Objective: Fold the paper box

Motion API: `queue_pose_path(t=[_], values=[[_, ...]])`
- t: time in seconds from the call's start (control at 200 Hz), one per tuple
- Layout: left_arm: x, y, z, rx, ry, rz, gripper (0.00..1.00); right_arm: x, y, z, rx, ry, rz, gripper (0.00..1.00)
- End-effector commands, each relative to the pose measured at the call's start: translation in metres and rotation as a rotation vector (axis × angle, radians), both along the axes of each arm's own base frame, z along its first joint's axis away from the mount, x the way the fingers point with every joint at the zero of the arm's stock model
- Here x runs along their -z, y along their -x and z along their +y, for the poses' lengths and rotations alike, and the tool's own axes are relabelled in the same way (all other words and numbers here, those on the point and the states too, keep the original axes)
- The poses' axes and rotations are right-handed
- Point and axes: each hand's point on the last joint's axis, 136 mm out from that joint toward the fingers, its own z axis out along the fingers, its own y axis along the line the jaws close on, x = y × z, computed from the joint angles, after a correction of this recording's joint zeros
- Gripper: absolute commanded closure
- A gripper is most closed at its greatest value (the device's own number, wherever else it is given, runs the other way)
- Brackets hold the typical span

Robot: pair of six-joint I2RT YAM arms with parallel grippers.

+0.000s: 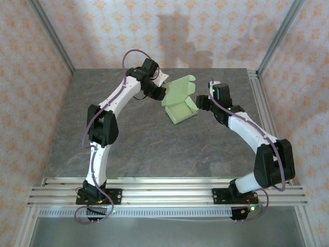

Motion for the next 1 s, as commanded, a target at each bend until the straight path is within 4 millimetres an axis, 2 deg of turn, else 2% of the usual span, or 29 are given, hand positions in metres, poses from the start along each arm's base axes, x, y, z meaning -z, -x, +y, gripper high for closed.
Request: queue_pose_path(t=[0.0, 0.14, 0.245, 0.415, 0.646, 0.856, 0.996], values=[[0.000, 0.008, -0.006, 0.085, 0.004, 0.015, 1.00, 0.021, 0.005, 0.011, -0.032, -0.042, 0.032, 0.41], [0.001, 0.026, -0.011, 0.196, 0.048, 0.072, 1.00, 0.040, -0.008, 0.015, -0.067, -0.015, 0.096, 0.41], [0.001, 0.038, -0.005, 0.247, 0.090, 0.128, 1.00, 0.053, -0.016, 0.021, -0.091, -0.020, 0.144, 0.41], [0.001, 0.053, 0.014, 0.273, 0.126, 0.193, 1.00, 0.076, -0.006, 0.029, -0.148, -0.019, 0.244, 0.43], [-0.003, 0.071, 0.020, 0.335, 0.136, 0.222, 1.00, 0.100, 0.014, 0.044, -0.224, 0.030, 0.313, 0.51], [0.004, 0.075, 0.020, 0.340, 0.140, 0.253, 1.00, 0.119, 0.010, 0.056, -0.224, 0.044, 0.339, 0.68], [0.004, 0.075, 0.020, 0.333, 0.137, 0.255, 1.00, 0.131, 0.012, 0.060, -0.229, 0.079, 0.370, 0.72]])
